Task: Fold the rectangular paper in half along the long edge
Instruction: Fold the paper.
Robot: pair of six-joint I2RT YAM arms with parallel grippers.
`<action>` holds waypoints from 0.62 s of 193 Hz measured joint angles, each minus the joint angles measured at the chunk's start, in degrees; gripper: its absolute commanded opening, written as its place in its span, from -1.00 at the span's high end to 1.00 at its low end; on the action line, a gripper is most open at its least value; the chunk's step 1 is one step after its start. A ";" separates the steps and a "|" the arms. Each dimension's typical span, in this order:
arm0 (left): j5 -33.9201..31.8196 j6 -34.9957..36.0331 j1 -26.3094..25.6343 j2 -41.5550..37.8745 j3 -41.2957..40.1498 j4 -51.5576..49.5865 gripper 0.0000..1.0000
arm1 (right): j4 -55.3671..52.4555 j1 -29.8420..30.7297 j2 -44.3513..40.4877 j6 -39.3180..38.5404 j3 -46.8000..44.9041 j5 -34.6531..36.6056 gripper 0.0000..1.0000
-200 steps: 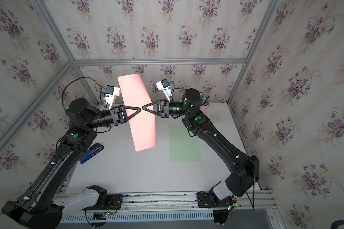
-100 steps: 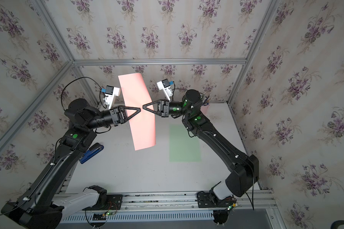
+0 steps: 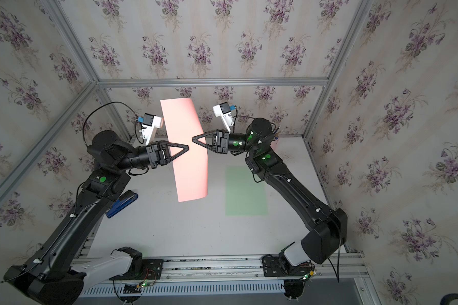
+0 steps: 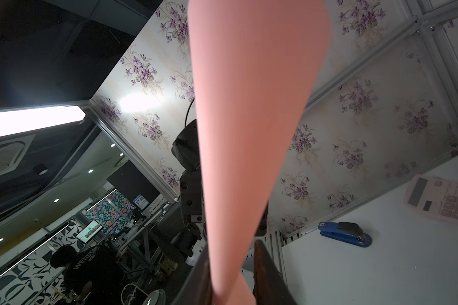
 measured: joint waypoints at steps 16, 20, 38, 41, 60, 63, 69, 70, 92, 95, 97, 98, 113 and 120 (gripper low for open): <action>1.86 -1.42 0.00 0.83 0.04 2.12 1.00 | 0.48 -0.07 -0.37 0.00 0.50 0.00 0.55; 2.21 -1.79 -0.02 0.98 0.11 2.54 1.00 | 0.55 -0.09 -0.44 0.00 0.57 -0.02 0.56; 3.50 -3.17 -0.26 1.64 0.55 4.52 1.00 | 1.27 -0.39 -0.57 0.02 0.79 -0.02 0.72; 3.67 -3.34 -0.33 1.68 0.63 4.70 1.00 | 1.38 -0.44 -0.59 0.02 0.79 0.00 0.78; 4.15 -3.93 -0.68 1.84 1.03 5.84 1.00 | 1.64 -0.92 -0.68 0.79 0.79 -0.04 1.00; 4.20 -3.93 -0.74 1.86 1.07 5.97 1.00 | 1.64 -0.94 -0.70 0.87 0.79 -0.04 1.00; 4.39 -3.98 -0.83 1.88 1.18 6.25 1.00 | 1.66 -0.98 -0.79 0.94 0.76 -0.11 1.00; 4.44 -4.00 -0.83 1.88 1.18 6.29 1.00 | 1.66 -0.98 -0.81 0.96 0.76 -0.13 1.00; 5.27 -4.39 -0.85 2.01 1.36 6.51 1.00 | 2.01 -1.27 -1.22 1.25 0.90 -0.17 0.49; 5.40 -4.39 -0.87 2.03 1.36 6.51 1.00 | 1.99 -1.36 -1.25 1.27 1.01 -0.13 0.47; 5.49 -4.39 -0.87 2.03 1.36 6.51 1.00 | 1.99 -1.42 -1.25 1.27 1.14 -0.07 0.47; 5.53 -4.42 -0.87 2.03 1.36 6.51 1.00 | 1.99 -1.44 -1.25 1.27 1.18 -0.02 0.47; 6.27 -4.42 -1.01 2.14 1.40 6.49 1.00 | 2.01 -1.66 -1.25 0.83 1.95 0.22 0.73; 6.36 -4.42 -1.20 2.19 1.46 6.49 1.00 | 2.19 -1.77 -1.27 0.83 2.19 0.39 0.92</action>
